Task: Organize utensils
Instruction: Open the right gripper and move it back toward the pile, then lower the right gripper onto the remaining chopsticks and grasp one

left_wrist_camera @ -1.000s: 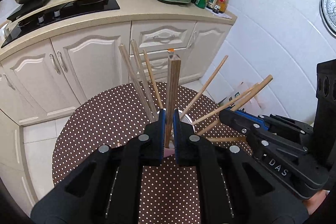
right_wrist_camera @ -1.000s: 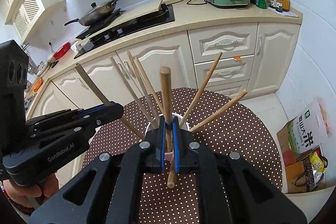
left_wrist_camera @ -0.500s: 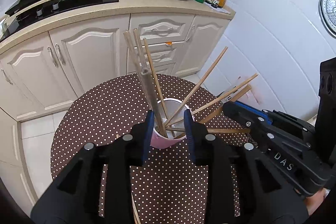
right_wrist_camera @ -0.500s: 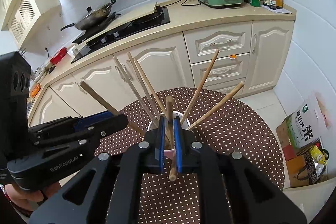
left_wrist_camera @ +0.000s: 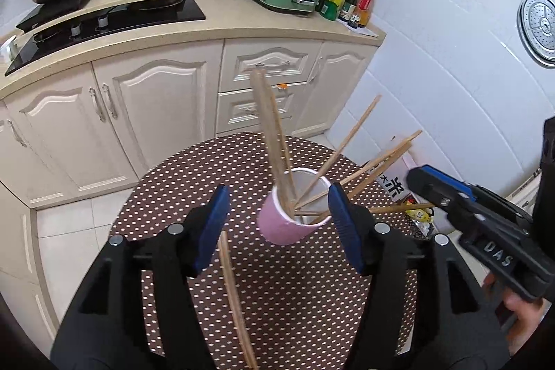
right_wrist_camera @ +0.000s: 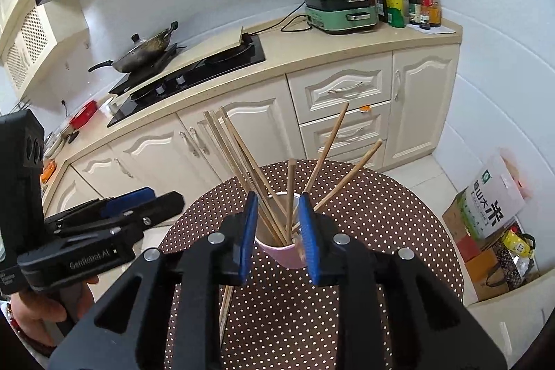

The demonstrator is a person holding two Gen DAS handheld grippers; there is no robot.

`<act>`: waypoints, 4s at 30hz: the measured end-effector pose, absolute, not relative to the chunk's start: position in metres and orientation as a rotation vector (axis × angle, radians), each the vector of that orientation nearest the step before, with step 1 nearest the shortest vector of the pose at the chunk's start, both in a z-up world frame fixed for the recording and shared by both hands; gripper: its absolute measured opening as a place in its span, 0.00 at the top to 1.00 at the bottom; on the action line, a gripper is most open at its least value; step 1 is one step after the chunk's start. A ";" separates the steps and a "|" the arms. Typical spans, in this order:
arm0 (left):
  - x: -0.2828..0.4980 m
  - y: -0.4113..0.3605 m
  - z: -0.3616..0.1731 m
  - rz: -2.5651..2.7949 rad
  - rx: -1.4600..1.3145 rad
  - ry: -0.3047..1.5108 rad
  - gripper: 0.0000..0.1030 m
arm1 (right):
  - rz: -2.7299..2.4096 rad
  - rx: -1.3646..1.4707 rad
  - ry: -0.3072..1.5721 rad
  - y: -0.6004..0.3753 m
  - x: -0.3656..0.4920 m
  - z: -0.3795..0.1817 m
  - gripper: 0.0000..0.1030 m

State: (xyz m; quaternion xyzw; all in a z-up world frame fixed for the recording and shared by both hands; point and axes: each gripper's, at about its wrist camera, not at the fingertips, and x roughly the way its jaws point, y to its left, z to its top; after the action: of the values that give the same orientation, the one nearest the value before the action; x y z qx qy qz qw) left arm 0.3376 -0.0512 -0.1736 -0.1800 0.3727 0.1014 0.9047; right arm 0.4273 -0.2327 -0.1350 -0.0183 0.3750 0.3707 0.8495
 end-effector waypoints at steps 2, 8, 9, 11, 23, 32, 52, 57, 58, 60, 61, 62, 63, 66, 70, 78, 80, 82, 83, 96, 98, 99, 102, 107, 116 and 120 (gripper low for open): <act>0.335 -0.043 -0.178 0.210 -0.390 0.782 0.43 | 0.775 -0.026 0.799 -0.232 0.423 -0.137 0.78; 0.328 -0.024 -0.195 0.200 -0.401 0.828 0.43 | 0.772 -0.028 0.816 -0.220 0.405 -0.142 0.78; 0.327 -0.021 -0.198 0.193 -0.408 0.836 0.43 | 0.767 -0.031 0.816 -0.218 0.401 -0.143 0.78; 0.326 -0.018 -0.204 0.180 -0.411 0.851 0.43 | 0.766 -0.043 0.813 -0.214 0.393 -0.143 0.78; 0.323 -0.012 -0.247 0.114 -0.404 0.971 0.43 | 0.755 -0.062 0.837 -0.193 0.365 -0.156 0.78; 0.329 -0.013 -0.259 0.068 -0.413 1.002 0.43 | 0.650 -0.027 0.764 -0.208 0.361 -0.143 0.78; 0.333 -0.007 -0.309 0.112 -0.434 1.122 0.50 | 0.649 -0.001 1.009 -0.201 0.366 -0.229 0.78; 0.340 -0.004 -0.335 0.130 -0.441 1.181 0.54 | 0.636 0.042 1.093 -0.197 0.376 -0.261 0.78; 0.341 -0.005 -0.339 0.130 -0.443 1.188 0.54 | 0.635 0.046 1.112 -0.195 0.379 -0.268 0.78; 0.344 -0.008 -0.349 0.131 -0.433 1.208 0.55 | 0.634 0.063 1.144 -0.193 0.382 -0.280 0.78; 0.346 -0.009 -0.352 0.134 -0.427 1.215 0.55 | 0.633 0.075 1.160 -0.192 0.385 -0.285 0.78; 0.348 -0.010 -0.357 0.137 -0.414 1.229 0.56 | 0.633 0.081 1.172 -0.191 0.386 -0.289 0.78; 0.349 -0.011 -0.361 0.143 -0.401 1.238 0.56 | 0.630 0.083 1.184 -0.189 0.388 -0.293 0.78; 0.352 -0.013 -0.368 0.149 -0.375 1.254 0.57 | 0.635 0.080 1.198 -0.184 0.391 -0.299 0.78; 0.353 -0.019 -0.367 0.148 -0.315 1.260 0.58 | 0.642 0.075 1.213 -0.178 0.397 -0.306 0.78; 0.377 -0.025 -0.368 0.184 -0.287 1.265 0.61 | 0.649 0.058 1.241 -0.171 0.403 -0.312 0.78; 0.377 -0.023 -0.367 0.172 -0.296 1.268 0.67 | 0.658 0.050 1.248 -0.167 0.404 -0.314 0.78; 0.373 -0.017 -0.367 0.162 -0.313 1.275 0.68 | 0.666 0.044 1.250 -0.162 0.404 -0.316 0.78; 0.368 -0.013 -0.369 0.176 -0.308 1.291 0.74 | 0.672 0.040 1.253 -0.159 0.405 -0.317 0.78; 0.337 0.019 -0.359 0.153 -0.513 1.213 0.75 | 0.714 -0.081 1.246 -0.105 0.412 -0.328 0.78; 0.338 0.023 -0.355 0.156 -0.507 1.200 0.75 | 0.709 -0.093 1.258 -0.099 0.413 -0.331 0.78; 0.338 0.024 -0.353 0.155 -0.512 1.197 0.75 | 0.705 -0.102 1.256 -0.097 0.414 -0.331 0.78; 0.338 0.024 -0.353 0.162 -0.521 1.192 0.75 | 0.693 -0.154 1.245 -0.089 0.416 -0.330 0.79; 0.331 0.036 -0.356 0.167 -0.513 1.193 0.75 | 0.661 -0.220 1.241 -0.075 0.421 -0.331 0.81; 0.350 0.029 -0.358 0.136 -0.531 1.192 0.75 | 0.689 -0.171 1.302 -0.104 0.423 -0.333 0.96; 0.369 0.013 -0.364 0.135 -0.519 1.221 0.75 | 0.680 -0.123 1.320 -0.138 0.421 -0.332 0.96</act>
State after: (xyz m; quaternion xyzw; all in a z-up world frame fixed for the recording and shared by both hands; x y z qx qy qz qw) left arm 0.3693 0.0133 -0.3635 -0.2407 0.5665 0.0627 0.7857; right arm 0.4212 -0.1376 -0.3324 -0.0561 0.6006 0.3094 0.7351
